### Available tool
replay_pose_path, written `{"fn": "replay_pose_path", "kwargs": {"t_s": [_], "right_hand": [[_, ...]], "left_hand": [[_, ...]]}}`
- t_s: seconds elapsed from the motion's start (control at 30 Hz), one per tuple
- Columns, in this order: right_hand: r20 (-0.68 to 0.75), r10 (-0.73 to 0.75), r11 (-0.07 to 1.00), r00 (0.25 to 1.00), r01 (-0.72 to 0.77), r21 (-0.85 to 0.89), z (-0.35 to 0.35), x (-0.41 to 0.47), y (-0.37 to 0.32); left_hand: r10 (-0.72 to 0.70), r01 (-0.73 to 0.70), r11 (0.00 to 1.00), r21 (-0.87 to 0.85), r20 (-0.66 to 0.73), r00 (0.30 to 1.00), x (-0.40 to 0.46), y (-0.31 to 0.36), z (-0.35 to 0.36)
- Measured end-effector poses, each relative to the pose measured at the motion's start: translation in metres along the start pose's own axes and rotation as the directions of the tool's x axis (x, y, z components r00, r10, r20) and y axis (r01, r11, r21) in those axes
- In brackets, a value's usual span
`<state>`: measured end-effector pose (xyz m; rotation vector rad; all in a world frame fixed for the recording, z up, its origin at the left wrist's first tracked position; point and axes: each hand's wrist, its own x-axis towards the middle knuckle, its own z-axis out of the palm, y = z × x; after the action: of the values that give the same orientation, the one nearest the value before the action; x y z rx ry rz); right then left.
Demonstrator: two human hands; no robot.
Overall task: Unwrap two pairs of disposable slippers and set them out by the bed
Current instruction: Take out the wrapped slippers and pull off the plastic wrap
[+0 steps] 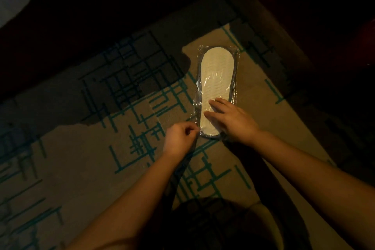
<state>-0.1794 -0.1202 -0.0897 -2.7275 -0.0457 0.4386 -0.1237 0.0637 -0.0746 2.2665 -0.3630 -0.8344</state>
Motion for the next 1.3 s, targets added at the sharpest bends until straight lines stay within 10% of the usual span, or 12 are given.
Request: {"fn": "replay_pose_path", "kwargs": {"t_s": [0.27,0.5,1.17,1.23,1.3], "right_hand": [[0.009,0.001,0.996,1.000,-0.002,0.094,-0.001,0.012,0.017],[0.005,0.001,0.998,1.000,-0.001,0.070,0.003,0.010,0.019],[0.163,-0.257,0.906,0.953,0.296,-0.302,-0.025,0.033,0.033],[0.007,-0.237,0.935,0.972,0.230,-0.269,-0.021,0.018,0.028],[-0.178,-0.179,0.975,0.968,0.151,-0.161,-0.011,-0.004,0.013]], "left_hand": [[0.513,-0.511,0.741,0.436,0.123,0.849,-0.020,-0.020,0.001],[0.251,-0.372,0.620,0.691,0.274,0.928,-0.029,-0.022,0.020],[0.252,-0.585,0.527,0.616,0.545,0.800,-0.051,-0.046,0.040],[0.402,-0.631,0.429,0.646,0.489,0.774,-0.056,-0.048,0.034],[0.533,-0.522,0.544,0.658,0.210,0.820,-0.059,-0.047,0.025]]}}
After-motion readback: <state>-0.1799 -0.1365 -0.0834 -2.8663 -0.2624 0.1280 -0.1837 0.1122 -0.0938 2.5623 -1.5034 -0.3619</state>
